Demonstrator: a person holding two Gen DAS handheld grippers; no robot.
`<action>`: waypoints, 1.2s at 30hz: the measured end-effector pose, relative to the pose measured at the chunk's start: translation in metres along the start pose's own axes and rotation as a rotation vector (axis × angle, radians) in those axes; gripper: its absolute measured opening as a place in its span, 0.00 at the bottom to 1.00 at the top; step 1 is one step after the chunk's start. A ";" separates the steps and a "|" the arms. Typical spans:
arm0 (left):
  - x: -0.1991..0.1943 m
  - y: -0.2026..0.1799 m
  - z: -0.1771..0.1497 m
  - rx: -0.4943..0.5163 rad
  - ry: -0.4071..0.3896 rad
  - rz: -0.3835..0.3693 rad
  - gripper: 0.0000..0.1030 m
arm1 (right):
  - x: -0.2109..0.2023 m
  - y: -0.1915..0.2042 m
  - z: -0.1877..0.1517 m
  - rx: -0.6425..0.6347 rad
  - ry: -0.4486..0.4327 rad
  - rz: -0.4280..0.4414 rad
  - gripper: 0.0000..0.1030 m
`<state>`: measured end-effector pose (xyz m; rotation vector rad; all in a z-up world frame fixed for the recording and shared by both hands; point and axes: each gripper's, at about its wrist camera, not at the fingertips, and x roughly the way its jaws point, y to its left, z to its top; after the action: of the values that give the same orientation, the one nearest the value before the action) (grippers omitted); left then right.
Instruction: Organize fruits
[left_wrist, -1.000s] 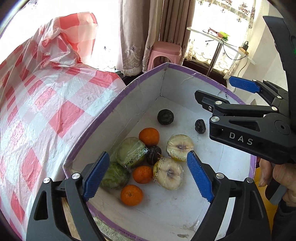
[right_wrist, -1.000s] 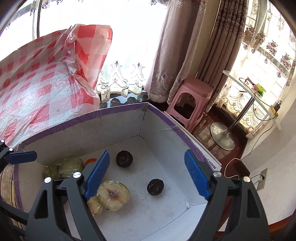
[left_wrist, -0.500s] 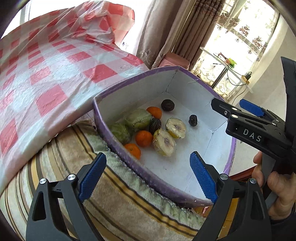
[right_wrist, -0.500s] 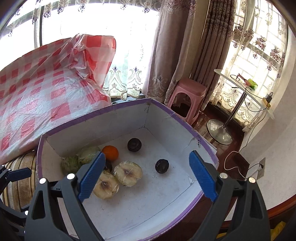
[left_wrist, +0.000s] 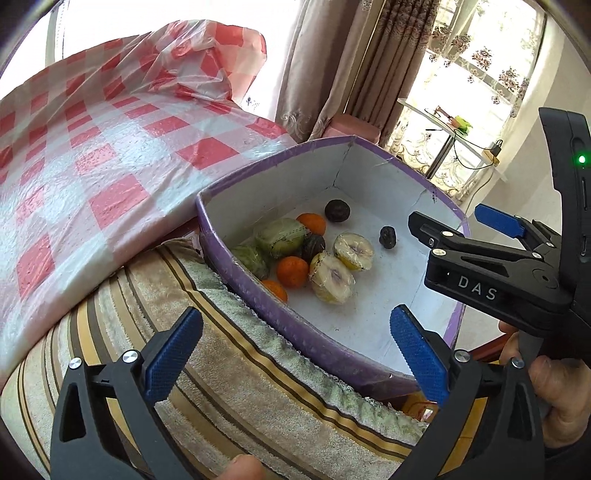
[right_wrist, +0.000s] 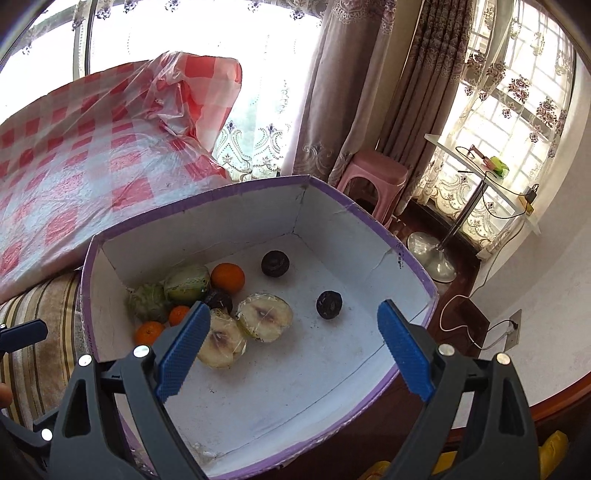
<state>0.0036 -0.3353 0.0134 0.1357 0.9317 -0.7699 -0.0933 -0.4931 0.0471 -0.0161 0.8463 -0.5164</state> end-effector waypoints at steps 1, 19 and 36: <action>-0.001 0.000 0.000 0.003 -0.007 0.002 0.95 | 0.000 0.000 0.000 0.003 0.000 0.001 0.89; -0.010 0.002 0.005 -0.006 -0.048 0.064 0.95 | 0.000 -0.003 0.001 0.013 -0.002 0.008 0.89; -0.005 0.005 0.004 -0.023 -0.024 0.037 0.95 | 0.001 -0.003 -0.001 0.015 0.005 0.015 0.89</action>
<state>0.0078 -0.3307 0.0192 0.1229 0.9124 -0.7247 -0.0945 -0.4958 0.0467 0.0047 0.8468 -0.5087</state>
